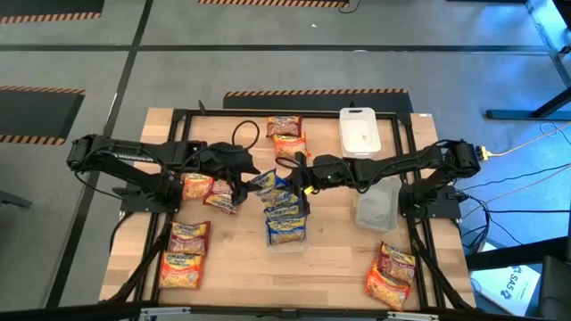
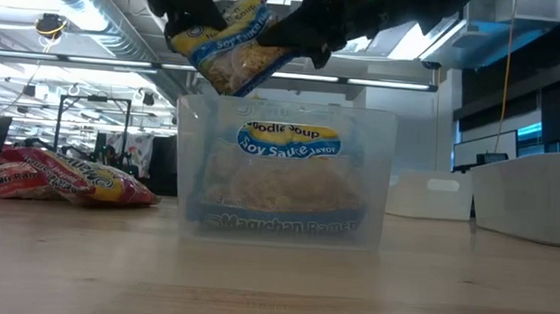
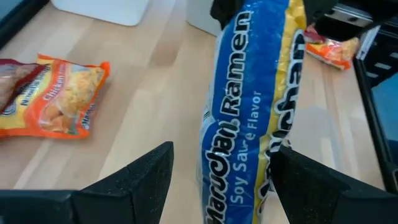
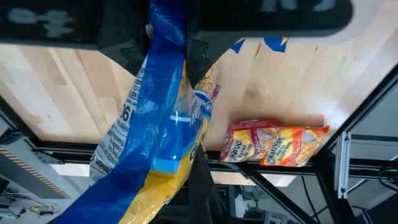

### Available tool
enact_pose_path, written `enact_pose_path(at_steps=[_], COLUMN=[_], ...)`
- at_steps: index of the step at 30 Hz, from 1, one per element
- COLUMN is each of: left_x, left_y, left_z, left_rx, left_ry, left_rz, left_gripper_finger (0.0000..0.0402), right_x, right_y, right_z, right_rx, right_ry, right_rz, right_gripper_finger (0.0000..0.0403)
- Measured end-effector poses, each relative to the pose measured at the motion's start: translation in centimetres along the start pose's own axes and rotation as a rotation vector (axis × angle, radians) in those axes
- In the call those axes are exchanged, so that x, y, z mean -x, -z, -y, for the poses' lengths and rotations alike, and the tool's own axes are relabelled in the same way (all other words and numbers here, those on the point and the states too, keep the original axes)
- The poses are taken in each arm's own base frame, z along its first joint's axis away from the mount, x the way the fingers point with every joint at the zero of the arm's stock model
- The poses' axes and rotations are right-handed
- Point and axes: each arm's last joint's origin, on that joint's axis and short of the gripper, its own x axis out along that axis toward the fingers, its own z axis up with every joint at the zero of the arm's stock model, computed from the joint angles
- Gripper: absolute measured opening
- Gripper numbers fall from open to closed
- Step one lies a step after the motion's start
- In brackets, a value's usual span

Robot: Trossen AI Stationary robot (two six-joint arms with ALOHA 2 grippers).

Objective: Sort Maruchan noodles
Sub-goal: Put the blue noodle pack into the transparent bin

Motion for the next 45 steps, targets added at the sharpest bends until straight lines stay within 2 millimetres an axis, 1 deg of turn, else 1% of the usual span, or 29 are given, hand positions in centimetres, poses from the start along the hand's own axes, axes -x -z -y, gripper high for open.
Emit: enact_pose_path(at_steps=[5, 8, 11, 15, 19, 23, 26, 30, 33, 35, 39, 42, 45], left_x=[-0.8, -1.5, -1.7, -1.7, -1.7, -1.7, -1.6, -1.6, -1.5, -1.4, -1.3, -2.1, -3.3], left_y=[0.0, 0.1, 0.1, 0.1, 0.0, 0.0, 0.1, 0.3, 0.4, 0.5, 0.4, 0.1, -0.4], left_z=[0.3, 0.5, 0.5, 0.5, 0.5, 0.5, 0.7, 1.3, 2.3, 3.2, 5.1, 6.9, 8.9], left_rx=[0.000, 0.000, 0.001, 0.003, 0.004, 0.000, -0.029, -0.047, -0.070, -0.091, -0.104, -0.112, -0.136], left_ry=[0.096, 0.140, 0.155, 0.156, 0.155, 0.155, 0.152, 0.167, 0.190, 0.201, 0.217, 0.229, 0.246], left_rz=[-0.026, -0.046, -0.050, -0.050, -0.048, -0.048, -0.044, -0.047, -0.037, -0.012, 0.009, -0.007, -0.066], left_gripper_finger=[0.0254, 0.0247, 0.0225, 0.0178, 0.0144, 0.0139, 0.0139, 0.0139, 0.0139, 0.0139, 0.0138, 0.0138, 0.0138], right_x=[0.0, 0.0, 0.0, 0.0, 0.0, 0.2, 1.2, 4.0, 5.5, 5.9, 6.0, 6.0, 6.7], right_y=[-0.2, -0.9, -0.8, -0.7, -0.7, -0.8, -1.3, -1.9, -1.5, -0.5, 2.0, 4.1, 5.0], right_z=[-0.1, 0.0, 0.0, -0.1, -0.1, -0.1, -1.0, -2.6, -4.2, -5.7, -8.5, -10.2, -11.8], right_rx=[0.023, 0.026, 0.021, 0.019, -0.027, -0.046, -0.063, -0.067, -0.051, -0.036, -0.024, -0.042, -0.081], right_ry=[0.008, 0.012, 0.011, 0.001, 0.000, -0.006, -0.042, -0.092, -0.142, -0.175, -0.200, -0.161, -0.133], right_rz=[0.031, 0.092, 0.084, 0.077, 0.077, 0.066, 0.041, -0.057, -0.150, -0.187, -0.177, -0.156, -0.114], right_gripper_finger=[0.0026, 0.0026, 0.0026, 0.0030, 0.0046, 0.0086, 0.0123, 0.0166, 0.0187, 0.0195, 0.0199, 0.0196, 0.0190])
